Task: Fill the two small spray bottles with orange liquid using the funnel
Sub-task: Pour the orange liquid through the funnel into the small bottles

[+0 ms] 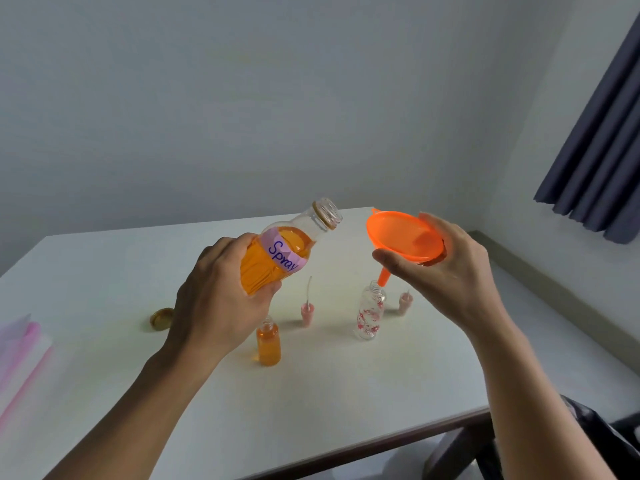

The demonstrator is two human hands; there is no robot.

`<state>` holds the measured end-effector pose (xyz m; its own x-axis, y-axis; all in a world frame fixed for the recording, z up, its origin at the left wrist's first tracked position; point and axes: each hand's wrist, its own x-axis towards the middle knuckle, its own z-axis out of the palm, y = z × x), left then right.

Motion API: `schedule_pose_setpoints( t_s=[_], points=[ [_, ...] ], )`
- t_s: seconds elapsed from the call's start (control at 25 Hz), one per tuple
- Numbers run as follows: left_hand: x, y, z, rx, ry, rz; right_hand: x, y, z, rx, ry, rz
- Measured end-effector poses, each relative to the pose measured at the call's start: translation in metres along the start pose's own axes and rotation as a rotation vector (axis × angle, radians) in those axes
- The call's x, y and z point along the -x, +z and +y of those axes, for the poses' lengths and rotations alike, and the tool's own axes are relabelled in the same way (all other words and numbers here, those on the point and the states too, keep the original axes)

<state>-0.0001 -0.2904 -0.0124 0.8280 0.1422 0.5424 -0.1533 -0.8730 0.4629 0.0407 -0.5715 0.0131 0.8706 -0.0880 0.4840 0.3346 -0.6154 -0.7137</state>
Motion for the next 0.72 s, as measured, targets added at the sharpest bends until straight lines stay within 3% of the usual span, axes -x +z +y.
schedule_pose_setpoints(
  t_s=[0.48,0.72],
  points=[
    [0.003,0.007,0.007,-0.017,0.005,-0.028,0.0,0.003,0.007,0.006,-0.017,-0.03],
    [0.002,0.005,0.008,-0.027,0.01,-0.036,0.001,0.013,0.016,0.076,0.009,-0.187]
  ],
)
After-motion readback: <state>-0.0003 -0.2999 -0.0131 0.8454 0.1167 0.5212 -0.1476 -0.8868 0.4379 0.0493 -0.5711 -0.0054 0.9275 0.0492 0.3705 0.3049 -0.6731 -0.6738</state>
